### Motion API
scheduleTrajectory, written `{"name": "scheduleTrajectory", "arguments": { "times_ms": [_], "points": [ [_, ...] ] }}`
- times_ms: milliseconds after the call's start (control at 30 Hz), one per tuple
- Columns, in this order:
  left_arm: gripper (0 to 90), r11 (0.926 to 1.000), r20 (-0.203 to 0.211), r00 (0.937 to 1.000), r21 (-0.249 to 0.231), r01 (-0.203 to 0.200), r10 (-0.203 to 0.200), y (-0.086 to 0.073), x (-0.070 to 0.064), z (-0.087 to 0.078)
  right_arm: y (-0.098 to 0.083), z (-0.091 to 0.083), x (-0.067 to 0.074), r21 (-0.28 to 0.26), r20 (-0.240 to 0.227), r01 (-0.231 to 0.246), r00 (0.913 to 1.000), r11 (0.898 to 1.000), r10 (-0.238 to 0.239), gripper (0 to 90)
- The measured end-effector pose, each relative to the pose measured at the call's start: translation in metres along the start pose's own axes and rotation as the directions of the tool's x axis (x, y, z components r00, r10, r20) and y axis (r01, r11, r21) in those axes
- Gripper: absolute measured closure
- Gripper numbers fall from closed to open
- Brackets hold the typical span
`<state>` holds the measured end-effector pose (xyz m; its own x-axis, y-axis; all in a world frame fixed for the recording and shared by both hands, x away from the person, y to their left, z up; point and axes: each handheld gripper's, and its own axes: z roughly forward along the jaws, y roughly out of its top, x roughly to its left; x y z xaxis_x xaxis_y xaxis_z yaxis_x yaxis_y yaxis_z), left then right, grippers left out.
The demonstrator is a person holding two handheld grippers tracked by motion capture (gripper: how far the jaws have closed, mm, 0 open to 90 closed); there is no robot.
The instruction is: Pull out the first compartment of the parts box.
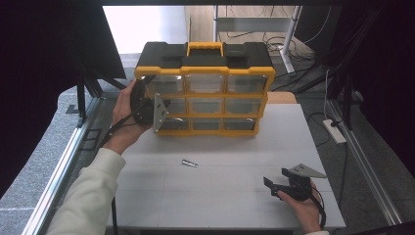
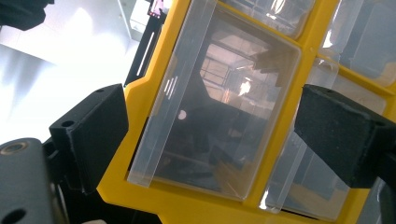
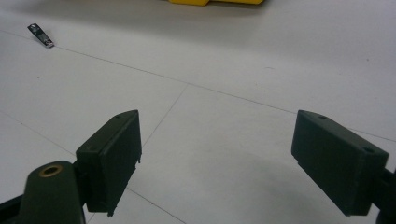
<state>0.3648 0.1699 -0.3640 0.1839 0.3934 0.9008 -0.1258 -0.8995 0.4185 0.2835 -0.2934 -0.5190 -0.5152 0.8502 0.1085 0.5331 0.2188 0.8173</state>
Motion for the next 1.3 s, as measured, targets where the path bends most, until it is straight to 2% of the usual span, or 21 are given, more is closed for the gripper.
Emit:
{"name": "scheduleTrajectory", "arguments": {
  "times_ms": [500, 1300],
  "points": [
    [11.0, 1.0, 0.008, 0.9999, 0.003, -0.007, 0.007, 0.0012, -0.0008, 0.0043, 0.0, -0.0002, -0.0001, 0.0, 0.001, -0.001, 1.0, 1.0, 0.001, 16.0],
    [14.4, 0.9997, -0.001, 0.9998, 0.015, -0.021, 0.021, -0.0026, -0.0011, 0.0082, 0.0, -0.0002, -0.0005, 0.0, 0.003, -0.004, 1.0, 1.0, 0.004, 15.9]
  ]
}}
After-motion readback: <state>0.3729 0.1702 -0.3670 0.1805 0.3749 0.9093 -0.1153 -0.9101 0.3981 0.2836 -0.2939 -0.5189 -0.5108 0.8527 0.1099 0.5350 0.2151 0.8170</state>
